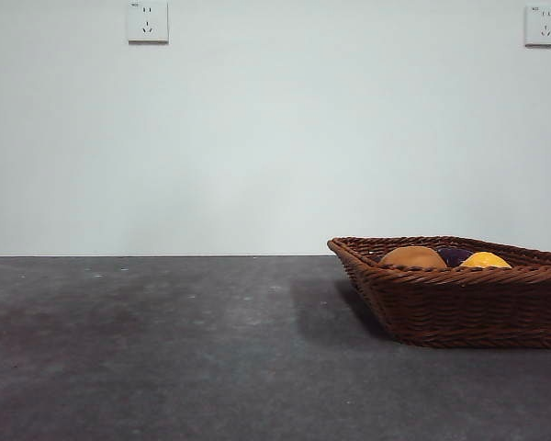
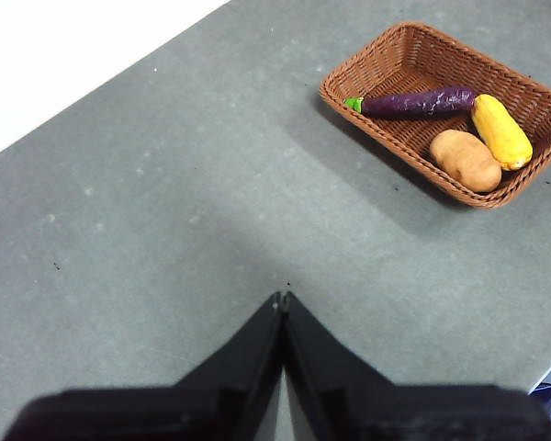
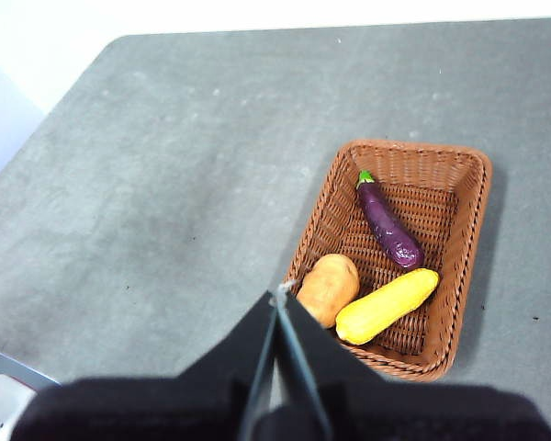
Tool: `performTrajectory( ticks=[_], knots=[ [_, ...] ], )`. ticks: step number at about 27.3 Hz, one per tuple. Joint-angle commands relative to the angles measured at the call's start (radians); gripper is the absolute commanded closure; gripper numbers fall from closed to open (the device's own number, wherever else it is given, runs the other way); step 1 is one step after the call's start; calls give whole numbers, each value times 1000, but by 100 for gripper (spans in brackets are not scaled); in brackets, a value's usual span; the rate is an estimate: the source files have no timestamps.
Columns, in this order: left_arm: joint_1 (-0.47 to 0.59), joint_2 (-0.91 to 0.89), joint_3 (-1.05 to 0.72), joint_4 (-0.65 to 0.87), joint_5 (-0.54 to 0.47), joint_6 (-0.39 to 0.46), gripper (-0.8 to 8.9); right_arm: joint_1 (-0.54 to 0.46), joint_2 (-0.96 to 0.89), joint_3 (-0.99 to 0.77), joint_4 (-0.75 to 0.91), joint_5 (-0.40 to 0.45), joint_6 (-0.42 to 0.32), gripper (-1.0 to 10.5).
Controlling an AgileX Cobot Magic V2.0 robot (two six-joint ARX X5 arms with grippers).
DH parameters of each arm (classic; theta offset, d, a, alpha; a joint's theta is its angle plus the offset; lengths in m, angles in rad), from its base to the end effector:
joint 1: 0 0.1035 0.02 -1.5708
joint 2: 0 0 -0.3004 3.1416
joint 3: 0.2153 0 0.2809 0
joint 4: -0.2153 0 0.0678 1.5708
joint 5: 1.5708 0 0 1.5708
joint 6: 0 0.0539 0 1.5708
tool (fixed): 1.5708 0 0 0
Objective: Help me put the vegetables on the table into the basket
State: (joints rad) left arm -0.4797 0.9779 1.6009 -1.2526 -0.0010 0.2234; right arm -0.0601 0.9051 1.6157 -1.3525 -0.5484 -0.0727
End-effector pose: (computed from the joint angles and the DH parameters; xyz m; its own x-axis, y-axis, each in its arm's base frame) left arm 0.1228 -0.0638 0.4898 0.7175 -0.3721 -0.5888 0.5651 0.8052 0.1796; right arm 0.0960 0.0224 0.4961 0.7136 0.4793 -0.5109 -0.4080 0.8772 0.2531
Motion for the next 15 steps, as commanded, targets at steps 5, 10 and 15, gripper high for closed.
performTrajectory(
  ticks=[5,10,15],
  knots=[
    [3,6,-2,11,0,-6,820,2,-13,1,-23,-40,0,950],
    [3,10,-2,12,0,-7,820,2,-13,1,-23,-39,0,949],
    [3,10,-2,11,0,-6,820,2,-13,1,-23,-39,1,949]
  ],
)
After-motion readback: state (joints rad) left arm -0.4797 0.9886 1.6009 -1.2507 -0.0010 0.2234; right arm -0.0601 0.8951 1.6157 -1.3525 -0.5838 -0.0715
